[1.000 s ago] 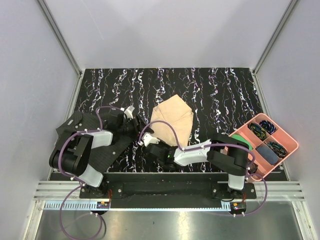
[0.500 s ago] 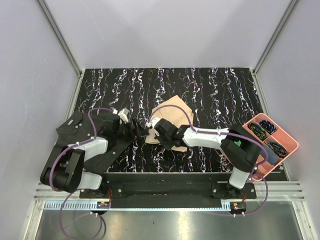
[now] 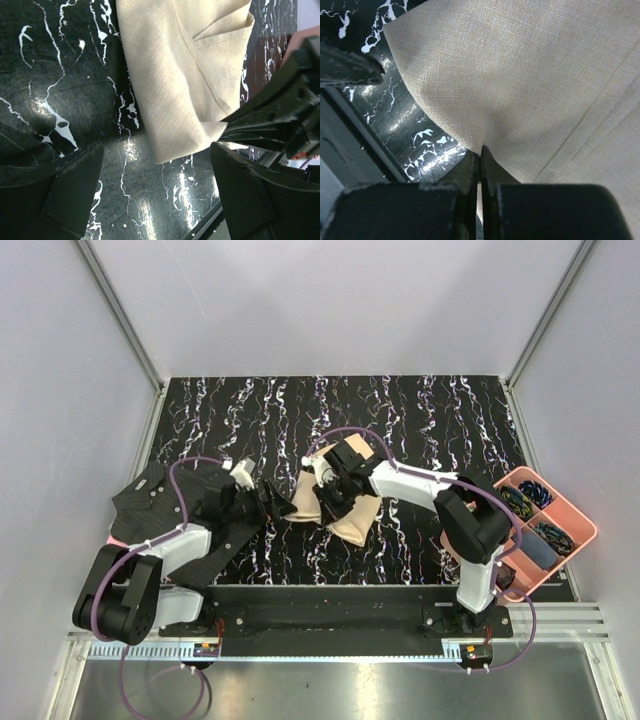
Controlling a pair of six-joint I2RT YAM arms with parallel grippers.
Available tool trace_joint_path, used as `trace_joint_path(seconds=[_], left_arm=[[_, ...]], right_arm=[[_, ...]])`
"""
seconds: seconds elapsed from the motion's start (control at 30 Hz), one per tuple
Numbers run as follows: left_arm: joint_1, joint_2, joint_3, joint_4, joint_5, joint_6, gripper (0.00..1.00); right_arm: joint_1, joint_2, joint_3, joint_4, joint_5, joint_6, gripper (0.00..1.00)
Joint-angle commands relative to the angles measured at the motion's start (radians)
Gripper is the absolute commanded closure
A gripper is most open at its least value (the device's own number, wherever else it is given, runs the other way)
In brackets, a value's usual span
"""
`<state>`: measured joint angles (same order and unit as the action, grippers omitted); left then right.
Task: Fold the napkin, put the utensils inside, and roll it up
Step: Roll the napkin with the utensil
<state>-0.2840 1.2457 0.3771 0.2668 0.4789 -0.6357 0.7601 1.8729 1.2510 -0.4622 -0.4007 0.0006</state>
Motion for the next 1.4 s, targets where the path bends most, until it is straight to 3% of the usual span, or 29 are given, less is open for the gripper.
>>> trace_joint_path(seconds=[0.0, 0.2, 0.47, 0.57, 0.8, 0.83, 0.97, 1.03, 1.1, 1.17, 1.37], left_arm=[[-0.006, 0.026, 0.036, 0.078, 0.043, 0.011, 0.10], [-0.011, 0.032, 0.039, 0.080, 0.056, 0.025, 0.10], [-0.012, 0.170, 0.120, 0.111, 0.050, -0.024, 0.17], [-0.014, 0.222, 0.134, 0.100, 0.053, -0.025, 0.25], [-0.015, 0.294, 0.157, 0.091, 0.073, -0.015, 0.54], [-0.017, 0.304, 0.163, 0.078, 0.069, 0.002, 0.63], [-0.021, 0.324, 0.204, -0.047, 0.035, 0.060, 0.70], [-0.023, 0.311, 0.217, -0.066, 0.030, 0.080, 0.67], [-0.021, 0.282, 0.221, -0.081, 0.014, 0.087, 0.38], [-0.021, 0.223, 0.227, -0.106, -0.031, 0.096, 0.20], [-0.023, 0.049, 0.194, -0.129, -0.097, 0.133, 0.13]], right_arm=[[-0.051, 0.066, 0.065, -0.067, -0.202, -0.019, 1.00], [-0.103, 0.136, 0.114, -0.102, -0.309, -0.019, 1.00], [-0.117, 0.166, 0.133, -0.131, -0.303, -0.047, 1.00], [-0.117, 0.166, 0.134, -0.131, -0.300, -0.047, 1.00], [-0.117, 0.167, 0.130, -0.131, -0.303, -0.042, 1.00], [-0.117, 0.166, 0.130, -0.133, -0.303, -0.042, 1.00], [-0.119, 0.169, 0.137, -0.135, -0.314, -0.034, 1.00], [-0.120, 0.172, 0.146, -0.142, -0.320, -0.030, 1.00], [-0.125, 0.178, 0.154, -0.151, -0.336, -0.024, 1.00], [-0.130, 0.187, 0.168, -0.162, -0.365, -0.019, 1.00], [-0.166, 0.224, 0.206, -0.187, -0.447, -0.007, 1.00]])
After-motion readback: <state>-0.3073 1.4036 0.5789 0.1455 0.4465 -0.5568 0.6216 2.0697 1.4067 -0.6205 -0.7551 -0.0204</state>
